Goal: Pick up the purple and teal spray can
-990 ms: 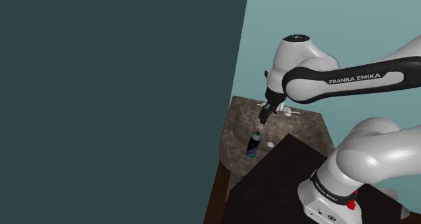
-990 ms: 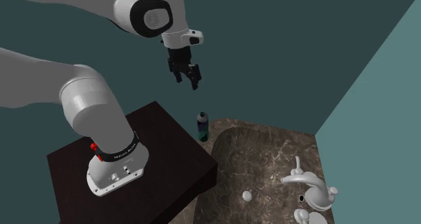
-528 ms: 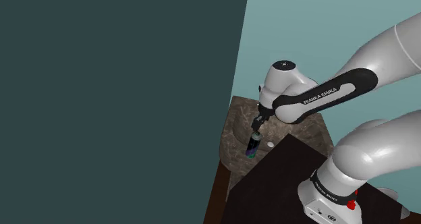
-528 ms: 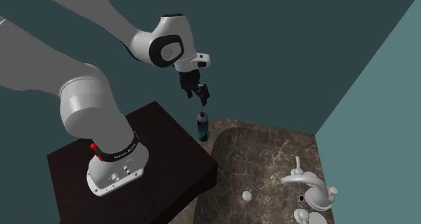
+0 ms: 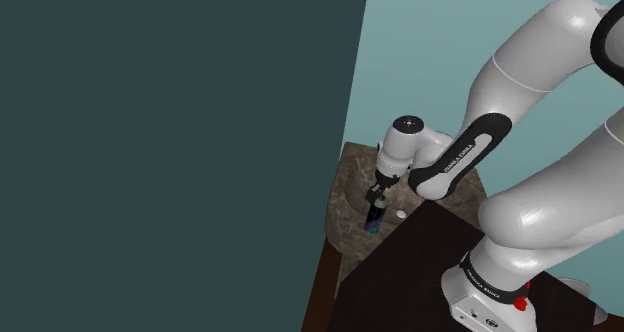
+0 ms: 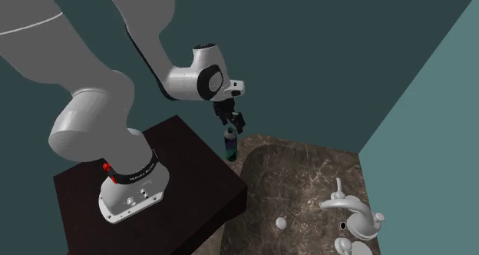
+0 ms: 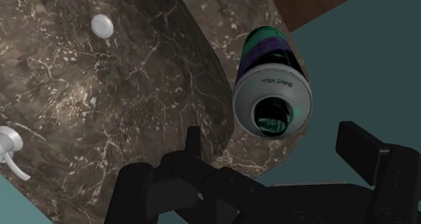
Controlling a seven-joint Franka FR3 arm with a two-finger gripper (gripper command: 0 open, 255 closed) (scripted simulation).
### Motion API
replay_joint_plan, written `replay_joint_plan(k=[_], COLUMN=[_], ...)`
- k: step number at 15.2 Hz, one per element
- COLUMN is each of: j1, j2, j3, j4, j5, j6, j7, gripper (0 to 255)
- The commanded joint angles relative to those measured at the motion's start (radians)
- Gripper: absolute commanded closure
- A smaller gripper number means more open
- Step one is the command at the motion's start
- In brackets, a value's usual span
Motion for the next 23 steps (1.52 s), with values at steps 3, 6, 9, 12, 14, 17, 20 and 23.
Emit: replay_joint_plan(k=[3,6,9,12,14,17,20,23], j1=[-0.13,-0.134,-0.134,-0.134,-0.133,-0.133,-0.09,0.021], j2=[0.115,0.162,0.161,0.161,0.165,0.132,0.042,-0.038], j3=[0.06,0.044,0.044,0.044,0.043,0.055,0.064,0.009], j4=[0.056,0.083,0.081,0.081,0.084,0.066,0.017,-0.014], j5=[-0.353,-0.484,-0.486,-0.488,-0.498,-0.403,-0.122,0.119], j6=[0.019,0.012,0.012,0.012,0.011,0.016,0.019,-0.011], j7=[0.278,0.386,0.387,0.389,0.399,0.319,0.096,-0.091], gripper=[0,0,255,255,255,255,255,255])
